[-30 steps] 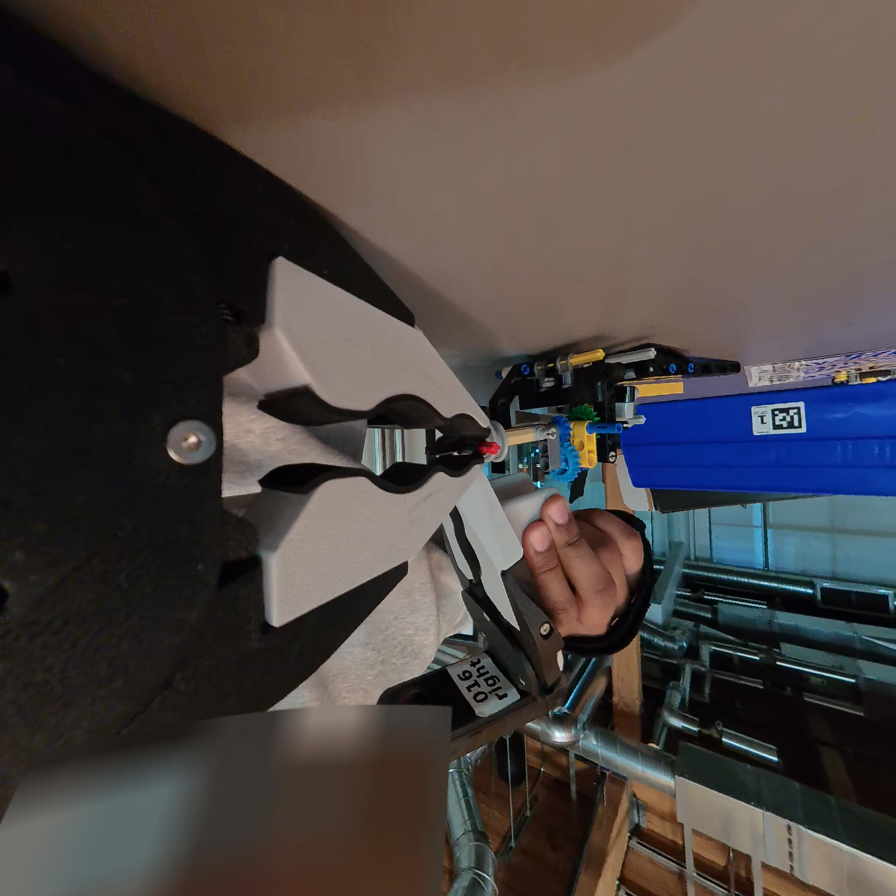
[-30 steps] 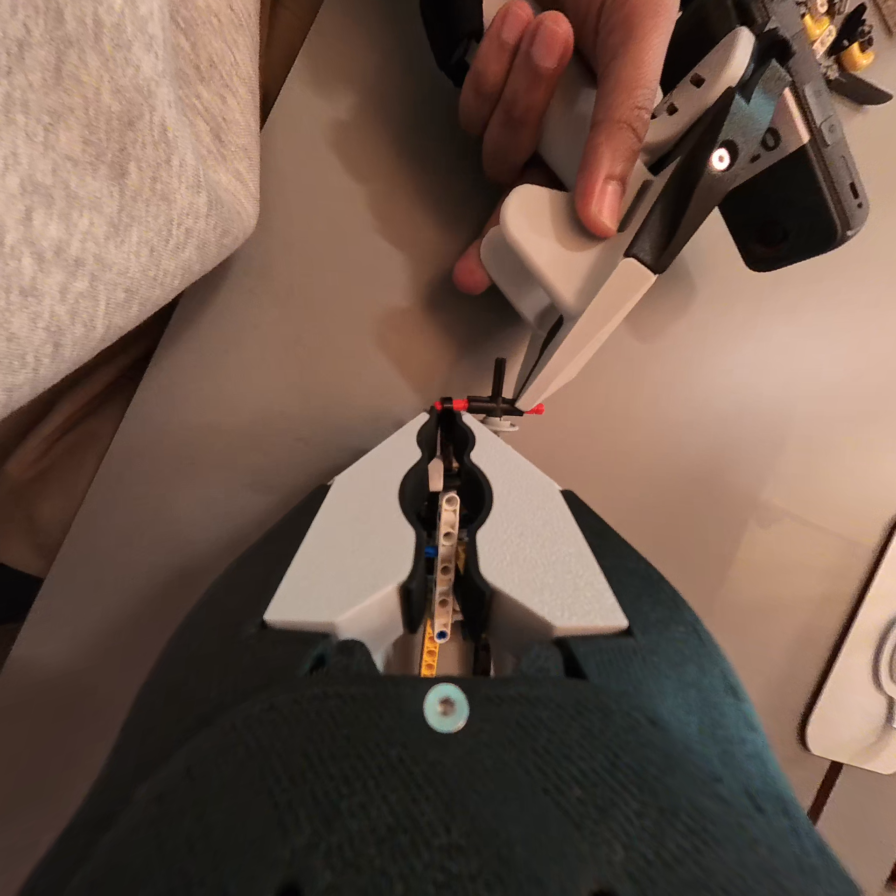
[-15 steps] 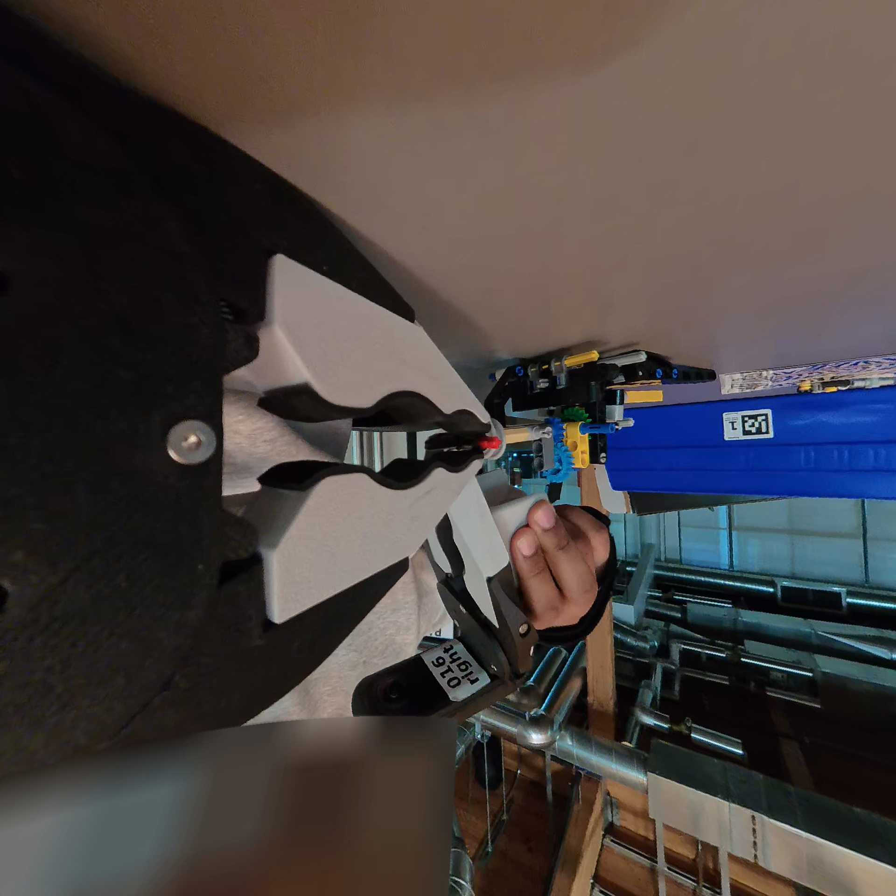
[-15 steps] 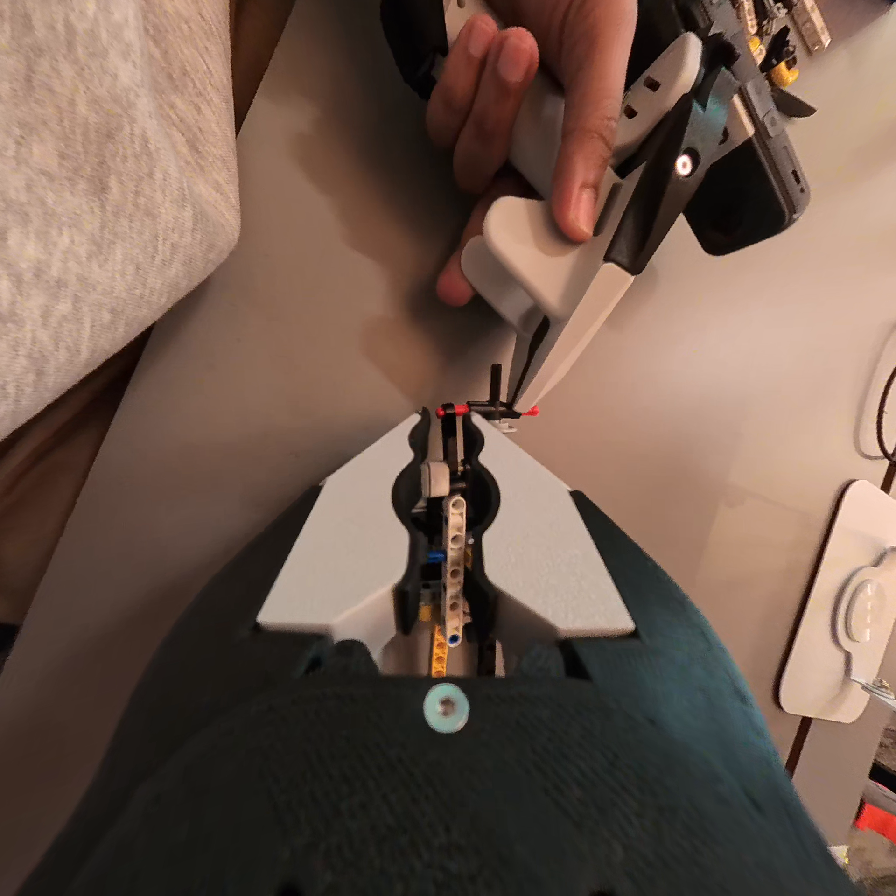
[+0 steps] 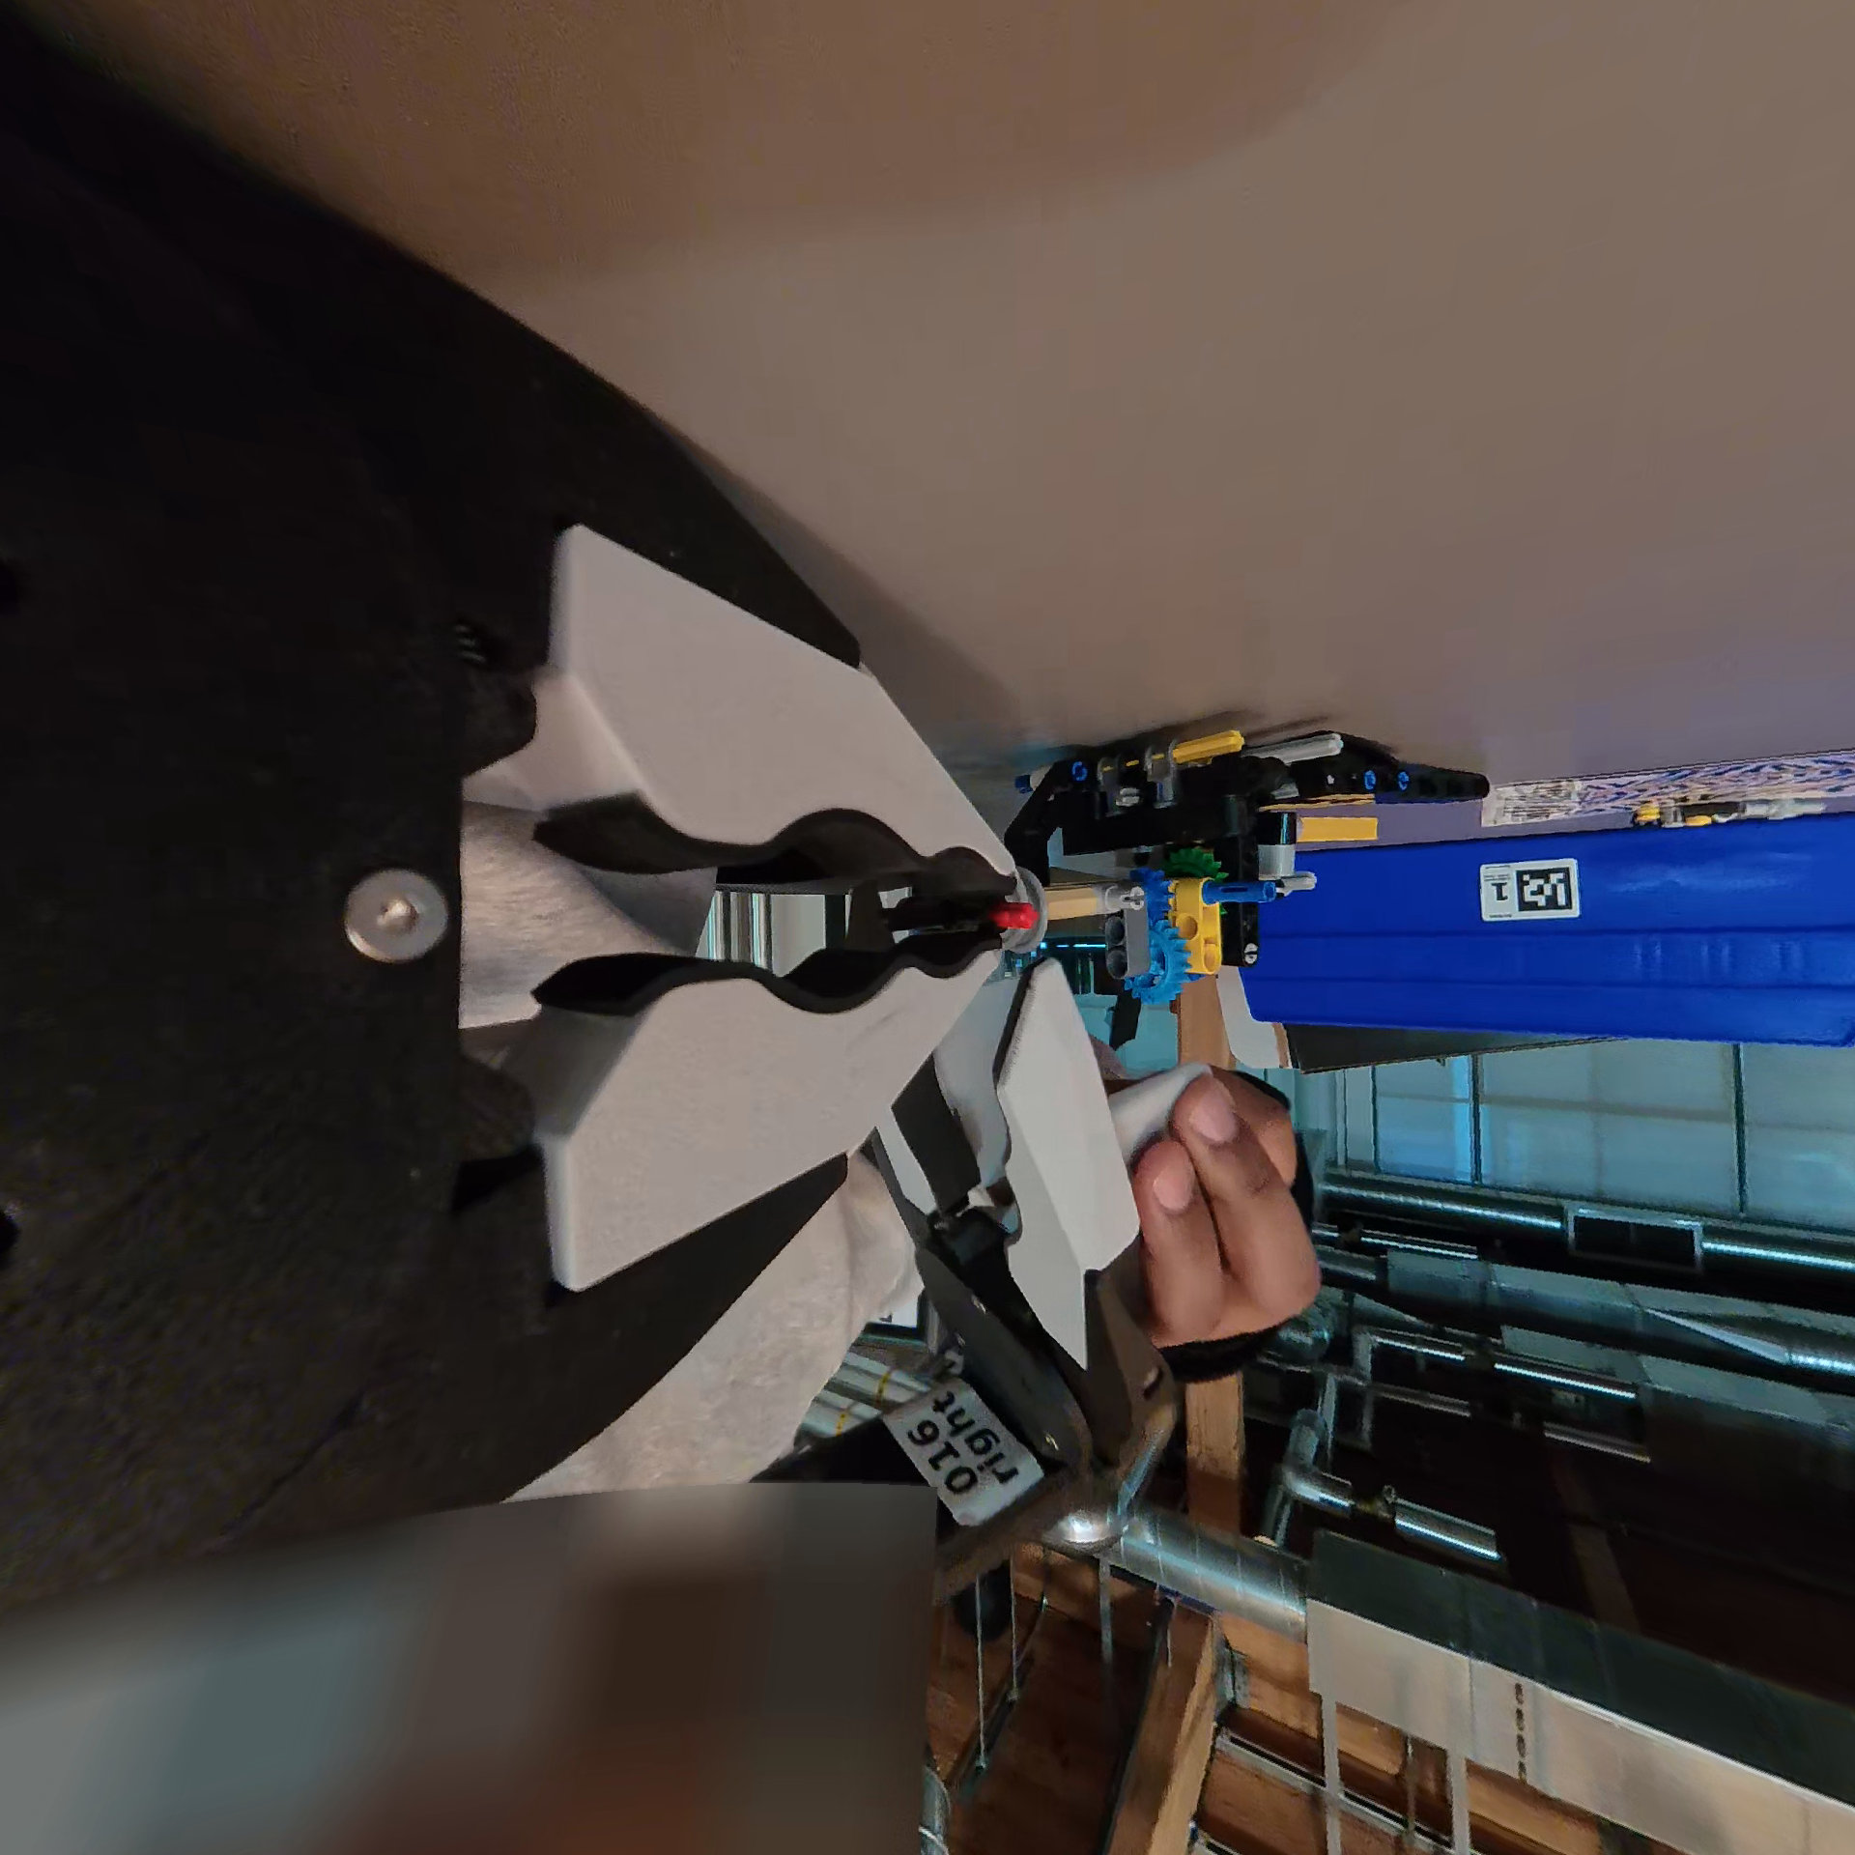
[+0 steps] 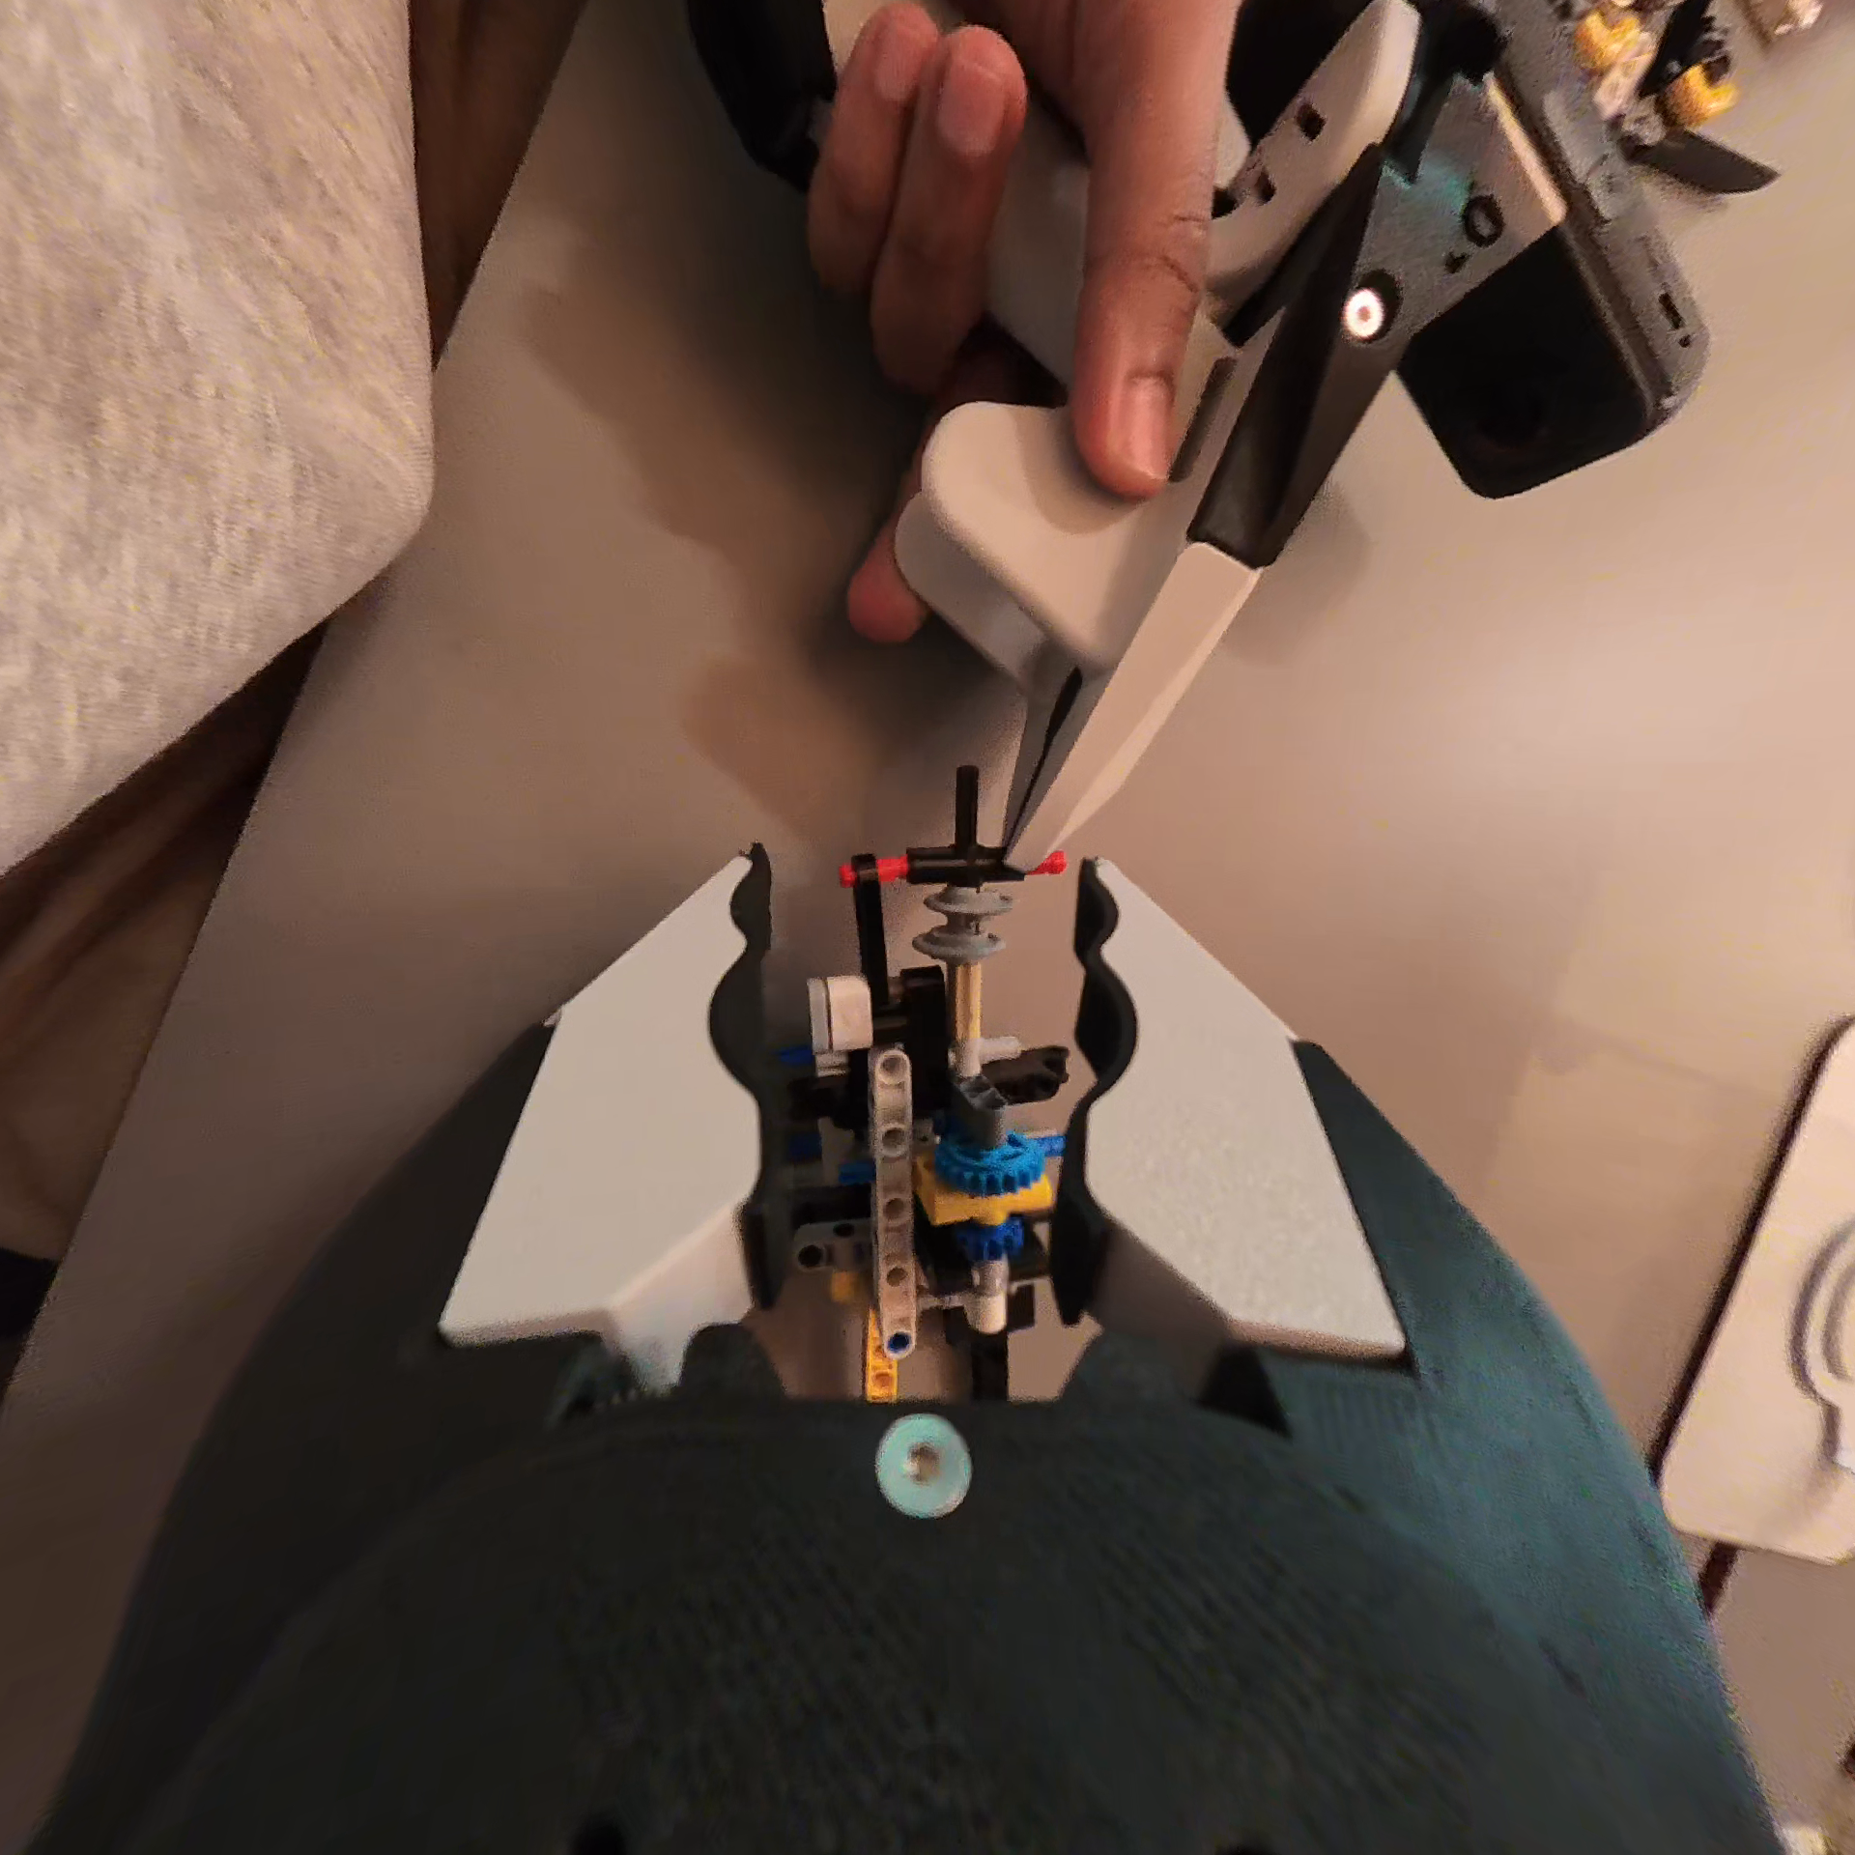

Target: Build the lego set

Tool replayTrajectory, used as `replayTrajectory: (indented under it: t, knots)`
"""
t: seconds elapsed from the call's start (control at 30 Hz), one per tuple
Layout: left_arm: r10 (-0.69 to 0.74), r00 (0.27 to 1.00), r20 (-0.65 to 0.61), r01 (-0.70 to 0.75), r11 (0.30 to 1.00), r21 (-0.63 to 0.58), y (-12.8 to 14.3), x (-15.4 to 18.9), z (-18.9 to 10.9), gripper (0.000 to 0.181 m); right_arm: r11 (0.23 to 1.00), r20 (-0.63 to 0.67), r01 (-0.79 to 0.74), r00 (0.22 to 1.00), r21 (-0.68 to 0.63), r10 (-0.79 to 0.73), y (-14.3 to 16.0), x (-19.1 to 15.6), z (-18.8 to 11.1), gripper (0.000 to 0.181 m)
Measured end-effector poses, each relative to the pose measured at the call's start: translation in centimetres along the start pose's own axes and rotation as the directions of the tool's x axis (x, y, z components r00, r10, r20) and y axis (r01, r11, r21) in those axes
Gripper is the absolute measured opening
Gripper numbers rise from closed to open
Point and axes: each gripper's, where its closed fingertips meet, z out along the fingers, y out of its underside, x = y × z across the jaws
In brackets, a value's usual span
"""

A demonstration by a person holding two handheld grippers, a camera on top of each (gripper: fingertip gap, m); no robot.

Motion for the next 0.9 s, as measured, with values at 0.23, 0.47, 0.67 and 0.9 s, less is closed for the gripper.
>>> replayTrajectory:
  t: [0.23, 0.47, 0.67, 0.9]
  knots:
    - [0.013, 1.0, 0.01, -0.013, 1.0, -0.009, 0.26, -0.12, 0.06, 0.004, 0.998, 0.169, 0.052, 0.985, -0.024, -0.048, 0.25, 0.01, 0.74, 0.055]
    - [0.039, 0.999, 0.034, -0.038, 0.999, -0.028, 0.53, -0.38, 0.17, 0.005, 0.997, 0.237, 0.072, 0.969, -0.024, -0.064, 0.48, -0.22, 0.88, 0.048]
    - [0.038, 0.999, 0.029, -0.037, 0.999, -0.037, 0.62, -0.32, 0.17, 0.005, 0.996, 0.257, 0.083, 0.964, -0.03, -0.073, 0.54, -0.28, 0.8, 0.047]
    - [0.053, 0.998, 0.041, -0.051, 0.998, -0.045, 0.83, -0.44, 0.3, 0.006, 0.996, 0.265, 0.089, 0.961, -0.022, -0.08, 0.74, -0.44, 0.83, 0.047]
